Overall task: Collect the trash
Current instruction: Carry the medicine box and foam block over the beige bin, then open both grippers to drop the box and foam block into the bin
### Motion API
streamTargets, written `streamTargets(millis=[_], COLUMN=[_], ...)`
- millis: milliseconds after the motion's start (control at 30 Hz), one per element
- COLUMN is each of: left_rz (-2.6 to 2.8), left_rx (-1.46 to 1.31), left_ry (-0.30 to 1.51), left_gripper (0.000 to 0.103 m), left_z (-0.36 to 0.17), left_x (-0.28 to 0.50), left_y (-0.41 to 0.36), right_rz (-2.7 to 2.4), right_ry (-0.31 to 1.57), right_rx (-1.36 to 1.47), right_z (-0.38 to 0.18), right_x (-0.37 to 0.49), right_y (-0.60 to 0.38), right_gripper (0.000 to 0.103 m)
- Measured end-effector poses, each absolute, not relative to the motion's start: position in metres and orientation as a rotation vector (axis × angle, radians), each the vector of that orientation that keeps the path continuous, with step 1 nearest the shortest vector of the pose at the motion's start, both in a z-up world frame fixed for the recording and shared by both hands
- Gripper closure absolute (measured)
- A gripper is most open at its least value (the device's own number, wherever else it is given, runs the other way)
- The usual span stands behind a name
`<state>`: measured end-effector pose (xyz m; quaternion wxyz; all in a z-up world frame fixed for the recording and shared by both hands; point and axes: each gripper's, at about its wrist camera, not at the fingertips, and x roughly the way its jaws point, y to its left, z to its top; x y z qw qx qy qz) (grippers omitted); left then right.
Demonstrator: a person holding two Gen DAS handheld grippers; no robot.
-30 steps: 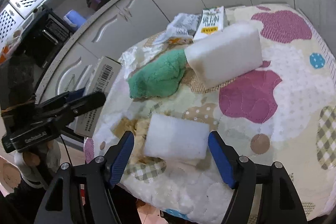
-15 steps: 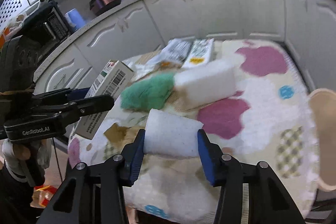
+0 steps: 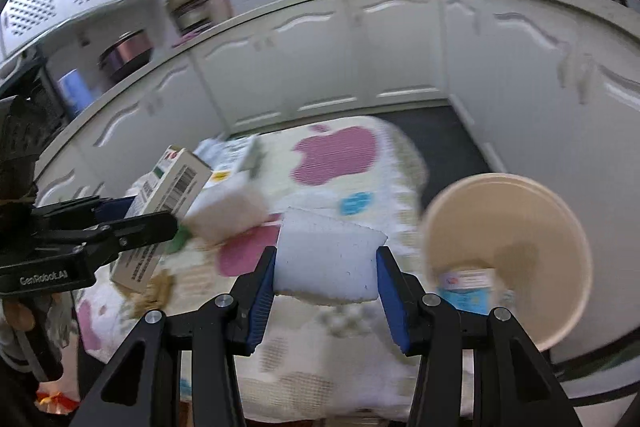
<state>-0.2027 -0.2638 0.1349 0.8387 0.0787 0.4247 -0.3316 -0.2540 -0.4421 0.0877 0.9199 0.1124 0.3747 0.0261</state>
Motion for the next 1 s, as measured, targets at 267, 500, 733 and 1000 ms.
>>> streamTargets(millis=[267, 500, 733, 1000], left_rz=[-0.762, -0.787, -0.792, -0.838], left_rx=[0.203, 0.229, 0.225, 0.162], left_ry=[0.914, 0.935, 0.972, 1.023], left_gripper=[0.054, 0.054, 0.054, 0.053], left_z=[0.125, 0.112, 0.097, 0.080], left_x=[-0.202, -0.194, -0.179, -0.167], left_y=[-0.334, -0.389, -0.433, -0.459], right_rz=[-0.079, -0.181, -0.268, -0.317], right_ry=[0.778, 0.800, 0.831, 0.846], right_rx=[0.250, 0.250, 0.257, 0.278], right_z=[0.084, 0.074, 0.057, 0.044], right_x=[-0.264, -0.266, -0.261, -0.250], right_y=[-0.499, -0.533, -0.562, -0.584], right_gripper=[0.056, 0.055, 0.055, 0.046])
